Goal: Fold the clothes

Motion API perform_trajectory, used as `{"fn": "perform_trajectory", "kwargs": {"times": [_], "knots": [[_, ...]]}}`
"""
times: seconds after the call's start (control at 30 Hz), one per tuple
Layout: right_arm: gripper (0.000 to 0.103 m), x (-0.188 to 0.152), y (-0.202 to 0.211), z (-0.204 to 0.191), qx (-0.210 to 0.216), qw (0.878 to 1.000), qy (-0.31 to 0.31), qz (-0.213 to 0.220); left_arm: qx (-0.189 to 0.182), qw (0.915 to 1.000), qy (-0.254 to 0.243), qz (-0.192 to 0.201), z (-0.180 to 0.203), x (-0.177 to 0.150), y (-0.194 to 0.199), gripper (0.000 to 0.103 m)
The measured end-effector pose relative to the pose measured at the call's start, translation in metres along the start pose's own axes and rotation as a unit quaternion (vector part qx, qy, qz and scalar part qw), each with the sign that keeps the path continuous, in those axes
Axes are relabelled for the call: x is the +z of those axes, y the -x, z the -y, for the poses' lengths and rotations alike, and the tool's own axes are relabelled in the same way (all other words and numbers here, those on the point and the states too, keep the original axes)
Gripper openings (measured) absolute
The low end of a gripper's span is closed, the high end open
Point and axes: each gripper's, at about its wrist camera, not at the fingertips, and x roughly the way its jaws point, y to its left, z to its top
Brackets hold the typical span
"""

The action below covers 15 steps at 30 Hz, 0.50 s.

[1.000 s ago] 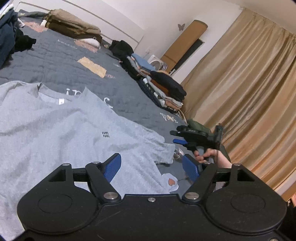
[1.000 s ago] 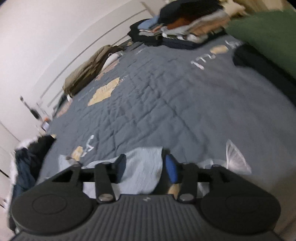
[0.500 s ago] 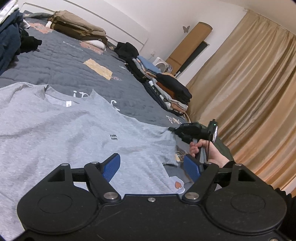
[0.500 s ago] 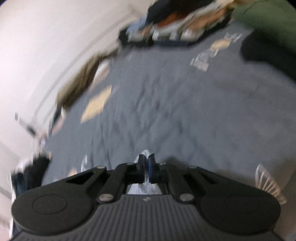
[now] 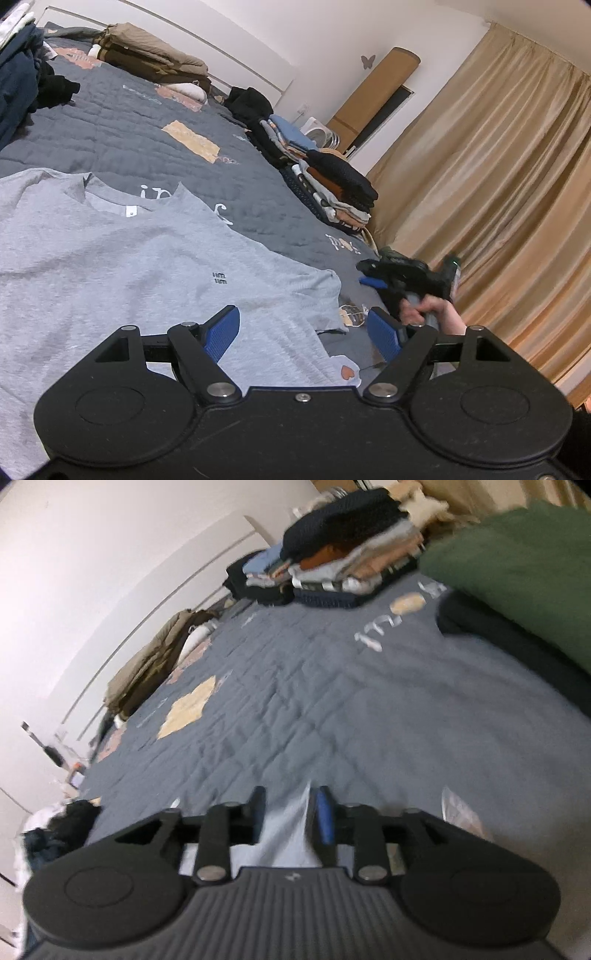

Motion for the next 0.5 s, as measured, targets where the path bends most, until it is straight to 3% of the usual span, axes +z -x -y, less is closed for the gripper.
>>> {"fn": "perform_trajectory", "kwargs": {"times": [0.23,0.3,0.4,0.5], "knots": [[0.044,-0.069,0.044,-0.005,0.031,0.992,-0.101,-0.066,-0.018,0.9998,-0.009,0.002,0.016,-0.003,0.001,0.075],[0.044,-0.086,0.04,-0.005,0.028,0.989,-0.119,-0.08,-0.024,0.9996,-0.013,0.004,0.021,-0.003,0.003,0.075],[0.045,-0.097,0.026,0.0,0.003,0.987,-0.136,-0.082,-0.029,0.9994,-0.018,0.011,0.027,-0.003,0.005,0.075],[0.045,-0.103,0.015,0.011,-0.011,0.983,-0.174,-0.057,-0.031,0.9993,-0.017,0.012,0.027,-0.002,0.005,0.075]]}}
